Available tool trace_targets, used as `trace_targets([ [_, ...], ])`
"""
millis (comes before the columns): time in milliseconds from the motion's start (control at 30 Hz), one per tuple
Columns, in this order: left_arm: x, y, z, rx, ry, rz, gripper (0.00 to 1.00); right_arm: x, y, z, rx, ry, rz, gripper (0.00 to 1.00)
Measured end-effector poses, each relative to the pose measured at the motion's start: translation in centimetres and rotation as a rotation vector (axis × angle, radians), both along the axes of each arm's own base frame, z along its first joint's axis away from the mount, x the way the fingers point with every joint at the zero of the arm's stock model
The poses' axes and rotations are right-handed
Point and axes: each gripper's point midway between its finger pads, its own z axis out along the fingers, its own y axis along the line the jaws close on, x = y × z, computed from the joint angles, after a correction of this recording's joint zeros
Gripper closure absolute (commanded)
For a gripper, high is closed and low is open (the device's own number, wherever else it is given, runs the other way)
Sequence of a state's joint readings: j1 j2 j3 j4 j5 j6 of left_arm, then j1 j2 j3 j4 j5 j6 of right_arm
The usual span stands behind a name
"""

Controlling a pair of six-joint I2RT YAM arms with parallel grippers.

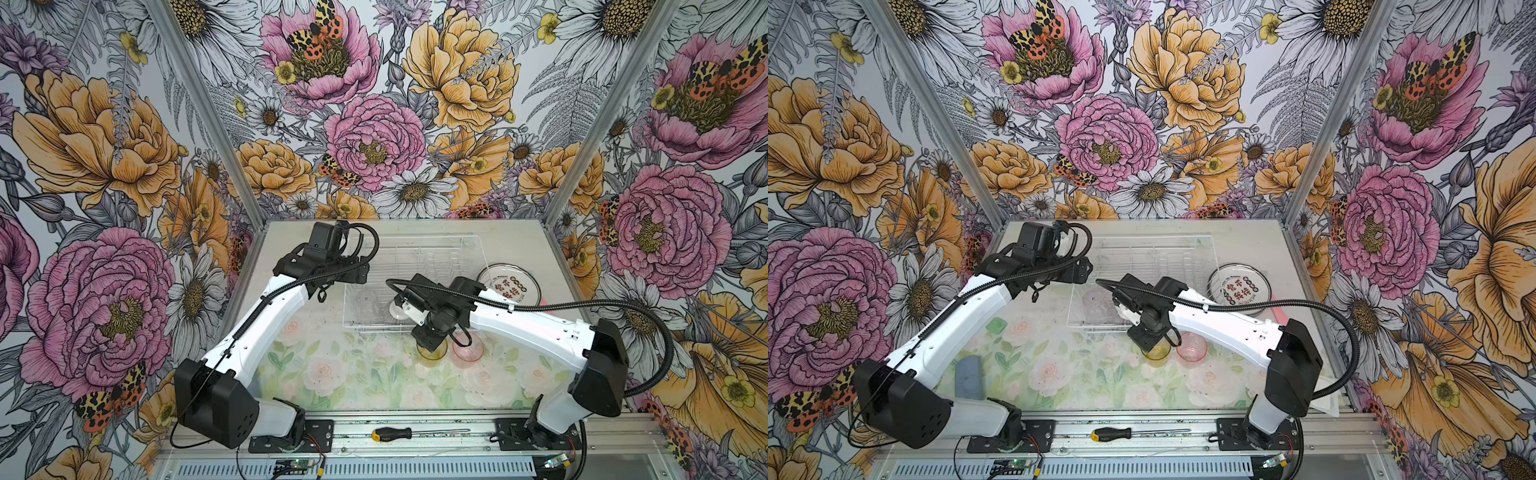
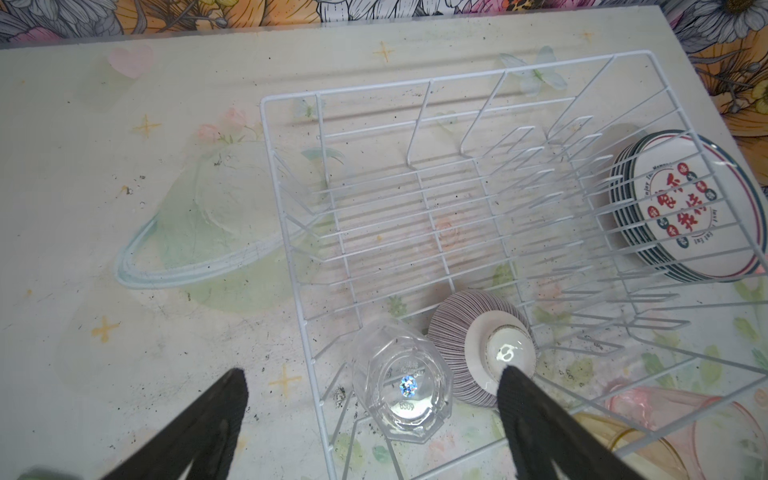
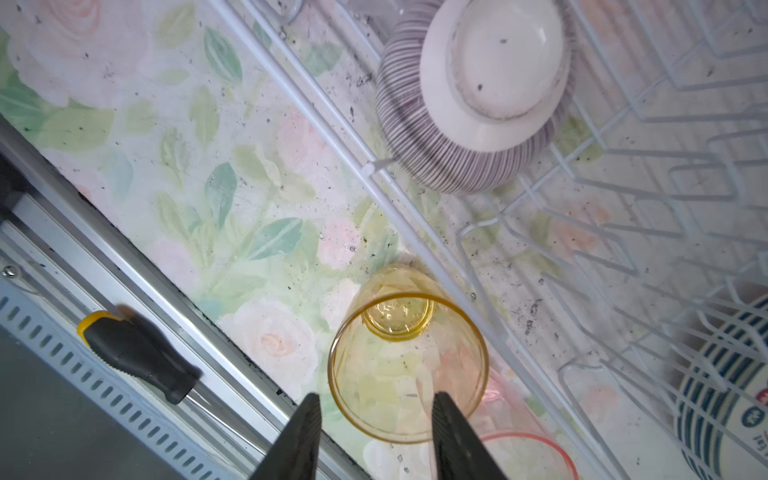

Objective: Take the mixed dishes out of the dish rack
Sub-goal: 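Lower the yellow glass onto the table beside the pink glass with the right gripper, then raise the right gripper while the left gripper moves above the clear octagonal glass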

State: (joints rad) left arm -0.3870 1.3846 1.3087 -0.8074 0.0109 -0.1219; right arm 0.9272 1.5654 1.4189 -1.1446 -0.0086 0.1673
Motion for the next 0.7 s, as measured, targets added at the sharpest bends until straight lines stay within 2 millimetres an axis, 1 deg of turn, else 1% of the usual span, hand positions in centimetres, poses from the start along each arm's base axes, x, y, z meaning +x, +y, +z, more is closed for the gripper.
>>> trace_targets([
  [67,-0.4,-0.6,-0.6,0.015,0.020,-0.019,0.04,0.6,-0.3,1.6,0.054,-0.036,-0.027,0.51],
  [167,-1.1,-1.7,-1.7,0.045,0.052,-0.054,0.03,1.9,-1.4,4.5,0.144,-0.103,-0.089,0.49],
  [233,-1.7,-2.5,-2.5,0.066,0.074,-0.080,0.01,2.8,-2.4,6.5,0.208,-0.155,-0.134,0.48],
  [333,-2.2,-3.3,-3.6,0.096,0.105,-0.110,0.01,3.7,-4.0,8.4,0.273,-0.213,-0.195,0.48],
  [400,-2.3,-3.5,-4.5,0.109,0.130,-0.117,0.01,4.1,-4.8,9.1,0.299,-0.239,-0.225,0.48],
  [500,-2.3,-3.4,-5.9,0.131,0.168,-0.115,0.01,4.3,-5.3,9.4,0.321,-0.256,-0.246,0.47],
  [700,-2.6,-3.0,-8.0,0.173,0.233,-0.108,0.01,4.6,-5.5,8.5,0.322,-0.248,-0.260,0.48],
])
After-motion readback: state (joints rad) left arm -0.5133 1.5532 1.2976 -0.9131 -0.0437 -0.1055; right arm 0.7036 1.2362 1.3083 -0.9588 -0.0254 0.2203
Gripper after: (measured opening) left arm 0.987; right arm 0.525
